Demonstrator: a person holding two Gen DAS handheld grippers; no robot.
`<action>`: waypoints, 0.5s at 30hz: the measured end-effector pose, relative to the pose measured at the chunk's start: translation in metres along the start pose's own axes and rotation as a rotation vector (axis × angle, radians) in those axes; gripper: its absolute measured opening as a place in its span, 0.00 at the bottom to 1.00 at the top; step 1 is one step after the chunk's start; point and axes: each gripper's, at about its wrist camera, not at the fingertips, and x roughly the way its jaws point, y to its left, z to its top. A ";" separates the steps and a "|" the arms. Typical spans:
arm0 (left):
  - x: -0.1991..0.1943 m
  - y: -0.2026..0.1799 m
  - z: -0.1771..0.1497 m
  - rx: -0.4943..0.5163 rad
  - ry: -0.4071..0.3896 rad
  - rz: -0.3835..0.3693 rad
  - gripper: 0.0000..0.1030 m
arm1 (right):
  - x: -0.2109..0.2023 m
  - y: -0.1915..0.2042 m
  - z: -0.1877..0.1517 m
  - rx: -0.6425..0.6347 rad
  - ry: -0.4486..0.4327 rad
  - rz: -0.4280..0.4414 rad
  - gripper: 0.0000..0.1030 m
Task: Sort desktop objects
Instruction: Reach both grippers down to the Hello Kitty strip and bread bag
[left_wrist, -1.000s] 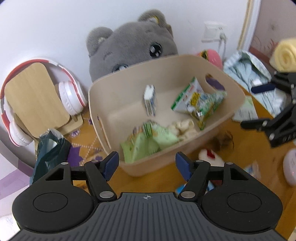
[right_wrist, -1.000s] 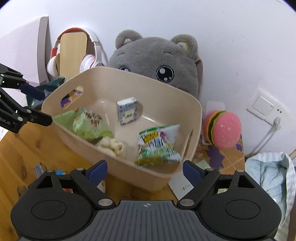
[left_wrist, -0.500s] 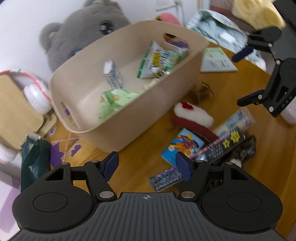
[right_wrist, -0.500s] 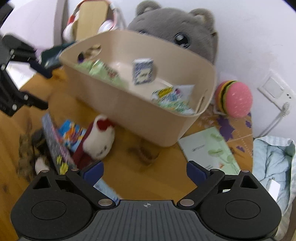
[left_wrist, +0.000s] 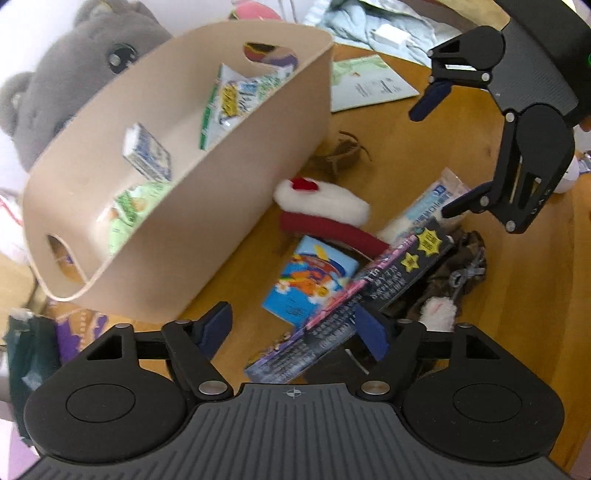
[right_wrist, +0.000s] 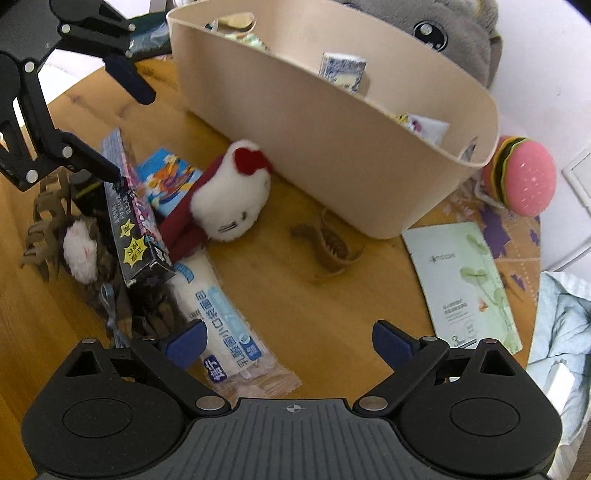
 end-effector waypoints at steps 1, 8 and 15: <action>0.003 -0.001 0.000 0.005 0.012 -0.010 0.74 | 0.001 0.000 -0.001 -0.003 0.003 0.004 0.95; 0.024 -0.013 0.001 0.083 0.077 -0.016 0.74 | 0.009 0.001 0.000 -0.009 0.002 0.041 0.99; 0.037 -0.015 0.008 0.072 0.086 -0.028 0.74 | 0.019 0.012 -0.001 -0.045 0.025 0.057 0.99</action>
